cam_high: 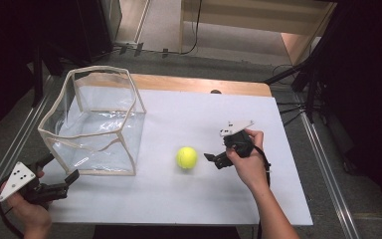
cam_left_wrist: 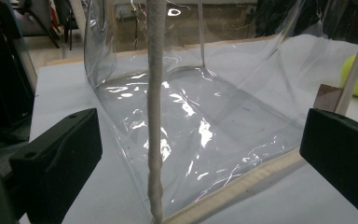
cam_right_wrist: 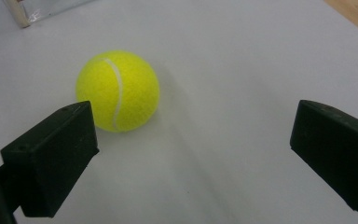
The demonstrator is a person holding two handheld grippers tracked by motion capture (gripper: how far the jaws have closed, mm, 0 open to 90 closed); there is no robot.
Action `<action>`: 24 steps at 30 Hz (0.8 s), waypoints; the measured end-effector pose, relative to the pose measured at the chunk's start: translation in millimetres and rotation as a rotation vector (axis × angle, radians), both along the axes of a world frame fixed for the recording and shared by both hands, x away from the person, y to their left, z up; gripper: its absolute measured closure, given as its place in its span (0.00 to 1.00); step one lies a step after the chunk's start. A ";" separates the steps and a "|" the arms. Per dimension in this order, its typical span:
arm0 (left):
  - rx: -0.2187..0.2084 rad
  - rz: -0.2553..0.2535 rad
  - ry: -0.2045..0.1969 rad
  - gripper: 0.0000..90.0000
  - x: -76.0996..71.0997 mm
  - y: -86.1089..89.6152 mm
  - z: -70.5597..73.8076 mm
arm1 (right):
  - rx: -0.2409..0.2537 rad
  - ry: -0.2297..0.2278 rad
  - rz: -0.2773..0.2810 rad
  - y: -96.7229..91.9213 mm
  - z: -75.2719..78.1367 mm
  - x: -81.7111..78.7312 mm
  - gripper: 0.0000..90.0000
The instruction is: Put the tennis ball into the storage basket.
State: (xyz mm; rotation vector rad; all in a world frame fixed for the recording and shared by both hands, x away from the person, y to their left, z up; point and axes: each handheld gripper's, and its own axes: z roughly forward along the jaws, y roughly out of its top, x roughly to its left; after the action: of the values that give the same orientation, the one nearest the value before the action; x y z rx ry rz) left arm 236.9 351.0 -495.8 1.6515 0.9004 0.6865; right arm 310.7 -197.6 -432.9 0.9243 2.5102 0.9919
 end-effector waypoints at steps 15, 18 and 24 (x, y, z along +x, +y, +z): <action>0.002 -0.005 -0.002 0.00 0.1 0.0 0.0 | -0.074 0.056 0.112 35.4 1.0 16.0 0.00; 0.001 -0.004 -0.001 0.00 0.1 0.0 0.0 | -0.080 0.067 0.118 39.7 0.7 17.4 0.00; -0.003 -0.007 -0.001 0.00 0.2 0.2 0.1 | -0.104 0.098 0.151 53.0 -0.9 21.0 0.00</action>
State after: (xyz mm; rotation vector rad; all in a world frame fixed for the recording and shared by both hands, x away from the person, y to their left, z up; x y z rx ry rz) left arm 237.1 351.2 -495.7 1.6512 0.8939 0.6807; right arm 331.7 -144.6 -433.7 0.7800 2.7194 0.8685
